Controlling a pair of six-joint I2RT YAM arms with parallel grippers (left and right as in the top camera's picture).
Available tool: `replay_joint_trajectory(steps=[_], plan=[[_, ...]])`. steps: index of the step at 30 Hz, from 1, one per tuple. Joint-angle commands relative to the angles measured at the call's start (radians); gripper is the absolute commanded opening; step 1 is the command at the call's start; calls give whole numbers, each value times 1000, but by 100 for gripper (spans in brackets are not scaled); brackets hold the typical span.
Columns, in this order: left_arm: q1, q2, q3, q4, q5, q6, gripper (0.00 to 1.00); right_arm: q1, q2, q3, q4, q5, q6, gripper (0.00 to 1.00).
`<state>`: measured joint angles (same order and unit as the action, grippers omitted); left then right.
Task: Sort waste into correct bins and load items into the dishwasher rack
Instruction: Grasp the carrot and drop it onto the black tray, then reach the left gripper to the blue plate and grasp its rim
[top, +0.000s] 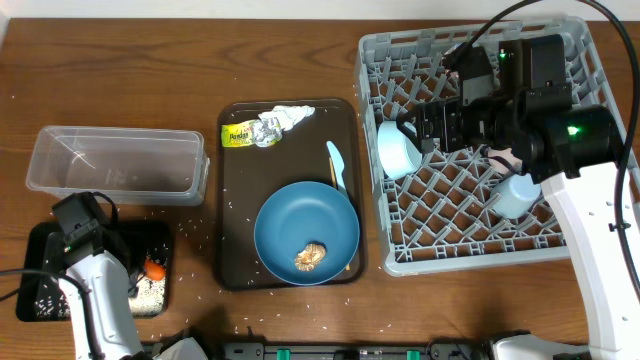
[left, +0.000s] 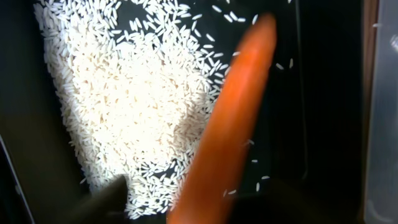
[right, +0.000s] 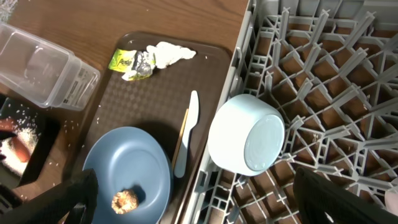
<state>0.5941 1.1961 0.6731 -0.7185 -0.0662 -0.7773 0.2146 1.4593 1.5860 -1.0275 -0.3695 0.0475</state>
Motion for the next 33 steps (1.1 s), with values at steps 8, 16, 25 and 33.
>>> replay_joint_trajectory(steps=[8,16,25,33], plan=[[3,-54,133,-26,265,302,82,6,-18,-1,7,0,-11,96],[-189,-58,311,-105,610,655,80,6,-18,-1,42,18,-5,98],[-688,-3,316,-130,375,663,79,-60,-18,0,54,200,222,99],[-884,132,313,-164,309,645,74,-111,-18,-1,22,201,217,99]])
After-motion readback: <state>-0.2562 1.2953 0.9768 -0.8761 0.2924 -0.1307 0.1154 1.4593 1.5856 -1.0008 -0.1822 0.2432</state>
